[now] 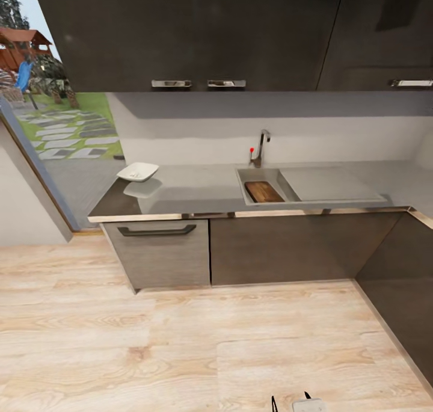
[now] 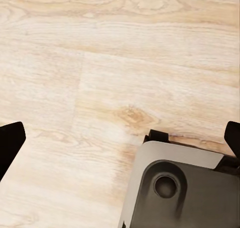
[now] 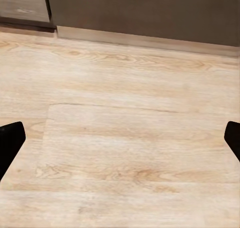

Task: In the kitchen, take the Vidalia onion out of the sink, dice it on the chopping board with the paring knife, put the diced onion into the bowl on the countertop, then place both the paring knife and the chopping board into the sink.

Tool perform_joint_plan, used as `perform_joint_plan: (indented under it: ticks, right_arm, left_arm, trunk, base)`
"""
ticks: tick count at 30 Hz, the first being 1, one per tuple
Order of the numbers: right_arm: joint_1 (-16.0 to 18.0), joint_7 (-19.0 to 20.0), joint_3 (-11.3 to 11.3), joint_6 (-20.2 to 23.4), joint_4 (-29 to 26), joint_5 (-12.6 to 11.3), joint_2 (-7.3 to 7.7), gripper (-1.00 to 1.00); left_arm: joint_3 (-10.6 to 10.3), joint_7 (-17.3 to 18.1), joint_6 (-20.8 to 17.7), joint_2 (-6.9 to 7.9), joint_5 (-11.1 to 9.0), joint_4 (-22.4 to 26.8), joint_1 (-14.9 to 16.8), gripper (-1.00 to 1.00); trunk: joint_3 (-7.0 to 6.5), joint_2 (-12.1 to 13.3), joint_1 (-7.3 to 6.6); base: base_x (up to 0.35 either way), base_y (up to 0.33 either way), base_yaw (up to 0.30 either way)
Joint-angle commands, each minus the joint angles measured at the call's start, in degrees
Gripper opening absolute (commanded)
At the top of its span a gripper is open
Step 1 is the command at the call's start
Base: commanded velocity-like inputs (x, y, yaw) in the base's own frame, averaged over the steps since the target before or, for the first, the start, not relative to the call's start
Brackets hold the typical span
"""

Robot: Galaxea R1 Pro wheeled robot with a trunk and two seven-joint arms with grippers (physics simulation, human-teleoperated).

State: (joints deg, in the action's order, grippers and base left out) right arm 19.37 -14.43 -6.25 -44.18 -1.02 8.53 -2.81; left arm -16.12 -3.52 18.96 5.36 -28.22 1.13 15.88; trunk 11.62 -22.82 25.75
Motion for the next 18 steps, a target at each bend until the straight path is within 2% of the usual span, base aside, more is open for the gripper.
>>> perform_joint_plan:
  ticks: [1, 18]
  right_arm:
    - [0.1, -0.6, -0.4, 0.0, 0.1, 0.3, -0.01, 1.0]
    - [0.1, -0.6, -0.4, 0.0, 0.1, 0.3, -0.01, 1.0]
  left_arm:
    - [-0.5, -0.3, 0.1, -0.01, -0.3, 0.0, 0.0, 1.0]
    - [-0.5, -0.3, 0.1, -0.01, -0.3, 0.0, 0.0, 1.0]
  trunk:
    - [0.01, -0.1, 0.03]
    - [-1.55, -0.1, 0.03]
  base:
    - [0.0, 0.0, 0.0]
    - [0.0, 0.0, 0.0]
